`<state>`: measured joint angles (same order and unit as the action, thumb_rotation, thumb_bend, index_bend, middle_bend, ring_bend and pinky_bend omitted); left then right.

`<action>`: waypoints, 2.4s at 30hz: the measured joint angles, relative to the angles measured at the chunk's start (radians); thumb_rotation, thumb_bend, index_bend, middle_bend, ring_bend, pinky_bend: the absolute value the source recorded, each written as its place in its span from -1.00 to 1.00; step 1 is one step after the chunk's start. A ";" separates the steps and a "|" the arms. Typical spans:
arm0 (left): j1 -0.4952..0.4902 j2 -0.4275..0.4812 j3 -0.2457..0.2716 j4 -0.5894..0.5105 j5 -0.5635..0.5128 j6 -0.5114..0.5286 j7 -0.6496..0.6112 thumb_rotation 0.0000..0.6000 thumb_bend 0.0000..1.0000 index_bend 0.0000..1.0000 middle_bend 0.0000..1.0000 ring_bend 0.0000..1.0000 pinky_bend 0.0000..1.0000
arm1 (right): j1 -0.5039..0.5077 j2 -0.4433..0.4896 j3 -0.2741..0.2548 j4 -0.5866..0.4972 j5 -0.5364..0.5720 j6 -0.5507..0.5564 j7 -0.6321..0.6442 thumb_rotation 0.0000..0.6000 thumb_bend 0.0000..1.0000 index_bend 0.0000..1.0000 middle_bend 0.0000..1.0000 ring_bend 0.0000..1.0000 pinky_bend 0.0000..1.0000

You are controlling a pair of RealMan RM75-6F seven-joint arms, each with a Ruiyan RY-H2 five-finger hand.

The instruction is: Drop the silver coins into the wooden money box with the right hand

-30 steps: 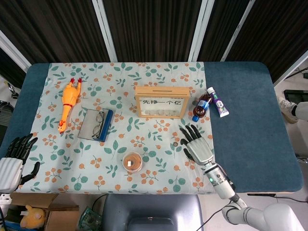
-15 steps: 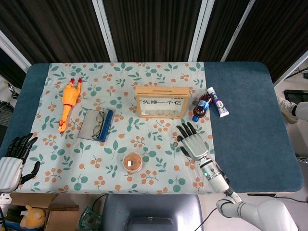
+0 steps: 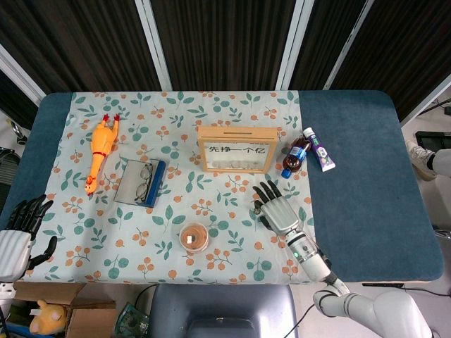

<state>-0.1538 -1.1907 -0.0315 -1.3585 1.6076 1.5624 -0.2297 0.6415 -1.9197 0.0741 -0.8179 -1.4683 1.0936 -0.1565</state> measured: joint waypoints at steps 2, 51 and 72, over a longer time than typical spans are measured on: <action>0.000 0.001 0.000 -0.001 0.000 0.000 0.000 1.00 -0.09 -1.00 -1.00 -1.00 -1.00 | 0.001 -0.004 0.001 0.003 0.001 -0.004 -0.003 1.00 0.06 0.14 -0.56 -0.98 -0.79; 0.004 0.003 0.000 -0.004 0.005 0.008 0.002 1.00 -0.09 -1.00 -1.00 -1.00 -1.00 | 0.018 -0.009 0.030 0.003 0.014 -0.048 -0.028 1.00 0.06 0.17 -0.56 -0.98 -0.79; 0.006 0.004 -0.001 -0.003 0.004 0.012 -0.001 1.00 -0.09 -1.00 -1.00 -1.00 -1.00 | 0.029 0.006 0.030 -0.017 0.017 -0.067 -0.059 1.00 0.06 0.17 -0.56 -0.98 -0.79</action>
<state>-0.1477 -1.1868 -0.0330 -1.3612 1.6120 1.5741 -0.2312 0.6710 -1.9139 0.1038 -0.8349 -1.4514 1.0267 -0.2160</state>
